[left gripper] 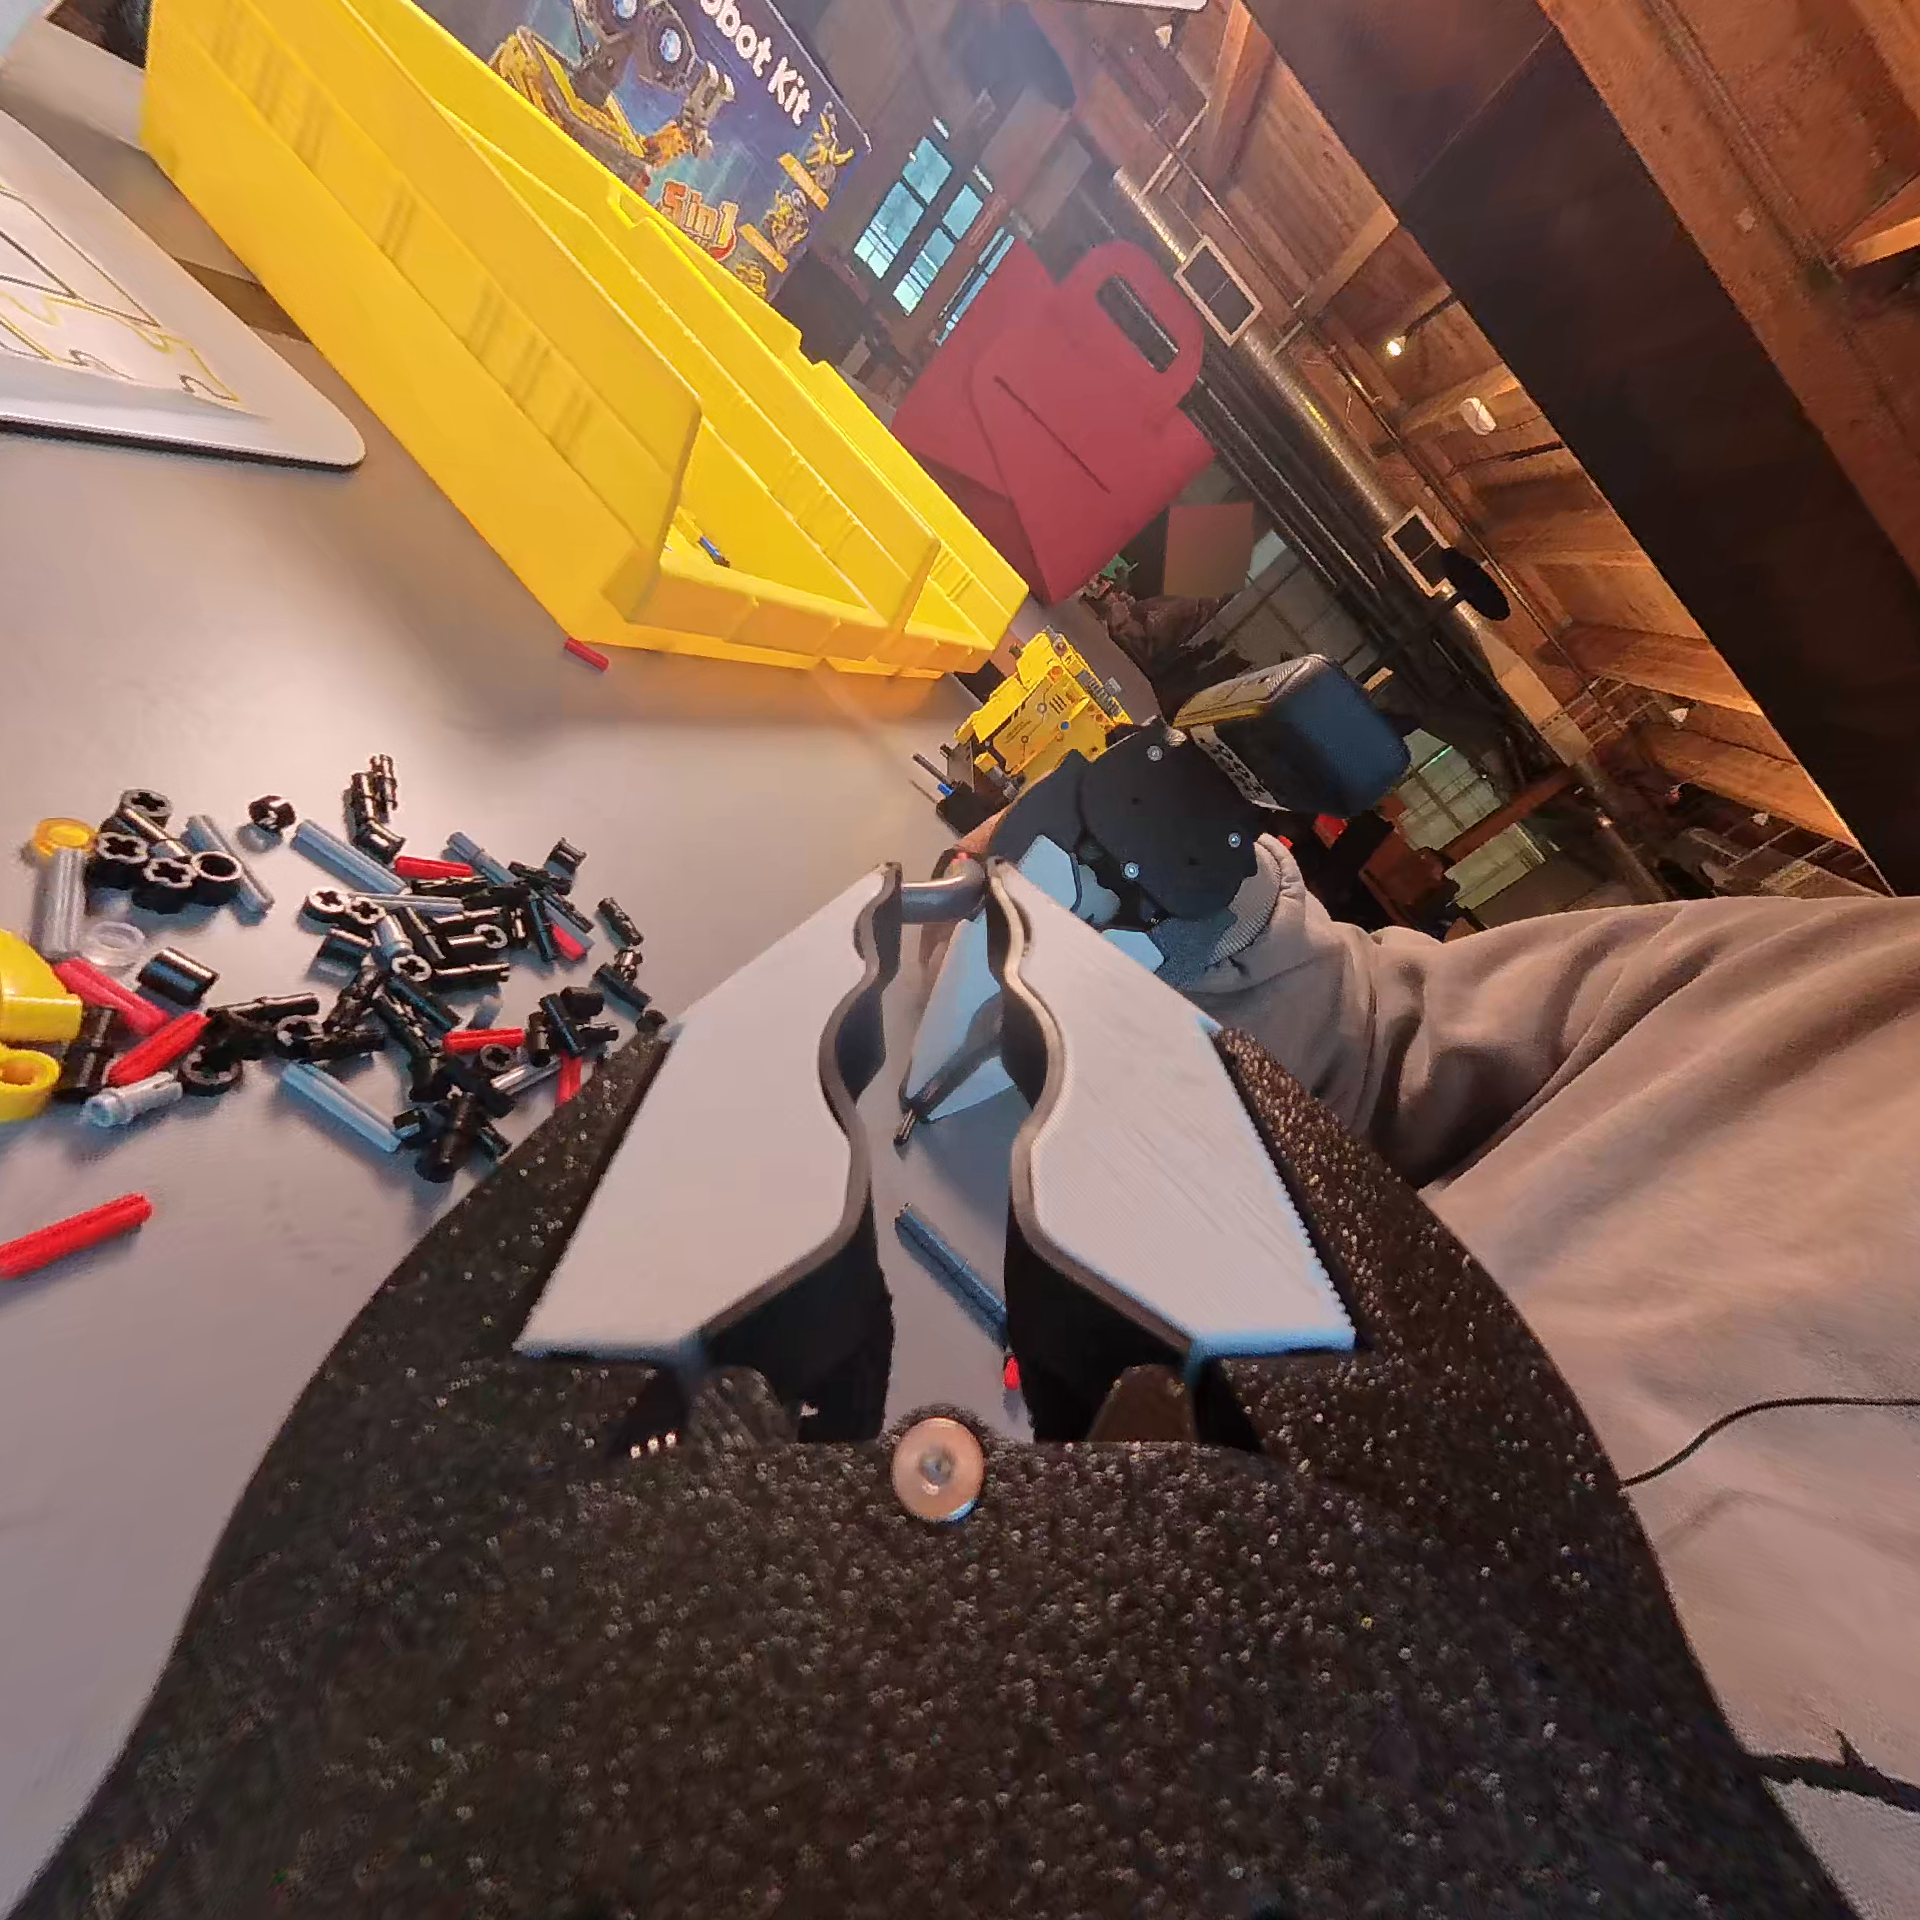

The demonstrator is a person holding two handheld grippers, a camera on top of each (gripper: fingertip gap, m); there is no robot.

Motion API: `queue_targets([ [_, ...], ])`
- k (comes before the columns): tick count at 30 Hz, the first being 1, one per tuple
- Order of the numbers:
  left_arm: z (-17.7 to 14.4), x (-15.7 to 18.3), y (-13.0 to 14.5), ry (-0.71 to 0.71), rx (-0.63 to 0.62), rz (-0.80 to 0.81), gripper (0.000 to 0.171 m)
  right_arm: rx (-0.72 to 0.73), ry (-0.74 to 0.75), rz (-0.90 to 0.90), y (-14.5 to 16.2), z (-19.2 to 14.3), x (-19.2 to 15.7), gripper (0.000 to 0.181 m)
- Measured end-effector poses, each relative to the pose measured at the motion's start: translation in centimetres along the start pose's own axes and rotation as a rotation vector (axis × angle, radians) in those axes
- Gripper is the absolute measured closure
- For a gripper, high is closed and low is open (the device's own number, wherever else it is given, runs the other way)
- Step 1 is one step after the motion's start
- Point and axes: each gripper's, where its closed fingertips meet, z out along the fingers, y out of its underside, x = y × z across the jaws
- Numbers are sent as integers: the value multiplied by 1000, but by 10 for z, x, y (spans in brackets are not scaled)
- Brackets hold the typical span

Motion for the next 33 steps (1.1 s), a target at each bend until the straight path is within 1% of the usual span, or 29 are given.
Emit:
queue_targets([
  [3,-1,2,-2,-10,2,23,156,-17,32,-38,-2,-3,0,180],
  [4,-2,3,-3,-13,6,31,156,17,47,-35,-9,-12,1,180],
  [5,-3,4,-4,-16,11,39,156,83,80,-23,-24,-28,5,180],
  [6,-3,4,-5,-20,15,45,156,173,157,-9,-43,-55,16,180],
  [8,-5,3,-8,-36,31,57,156,375,371,33,-77,-135,44,180],
  [9,-6,3,-10,-40,41,57,156,466,482,56,-85,-180,57,180],
  [10,-7,3,-12,-40,53,54,156,525,613,77,-86,-225,72,180],
  [11,-8,4,-14,-36,65,49,156,537,756,91,-77,-267,88,180],
  [13,-8,6,-16,-29,74,42,156,459,1031,127,-41,-340,125,180],
  [14,-9,6,-16,-31,76,44,156,381,1114,171,-15,-364,144,179],
  [16,-9,6,-16,-39,75,53,156,200,1183,305,52,-390,186,179],
  [17,-8,5,-16,-45,73,58,156,118,1177,372,88,-391,205,179],
  [18,-8,4,-15,-51,71,62,156,44,1139,475,127,-385,220,179],
  [19,-8,3,-15,-57,70,65,156,9,1108,564,160,-377,233,180],
  [20,-8,3,-15,-64,71,70,156,-6,1074,623,186,-366,241,179],
  [22,-9,0,-15,-83,73,85,156,-51,1067,682,222,-350,251,179],
  [24,-10,-3,-15,-100,69,98,157,-105,1088,666,238,-342,256,175],
  [25,-10,-4,-16,-105,69,101,156,-116,1097,654,238,-340,258,169],
  [26,-11,-5,-16,-106,69,101,156,-104,1099,636,231,-339,258,164],
  [27,-11,-5,-16,-107,68,100,156,-74,1108,609,216,-340,258,163],
  [28,-11,-6,-16,-108,65,99,156,-31,1110,572,195,-341,258,161],
  [30,-9,-9,-12,-124,36,109,157,57,1086,484,142,-336,251,158],
  [32,-7,-15,-4,-169,-25,149,157,139,1018,386,83,-319,239,158],
  [33,-5,-18,1,-193,-58,175,156,171,962,345,54,-302,230,158],
])
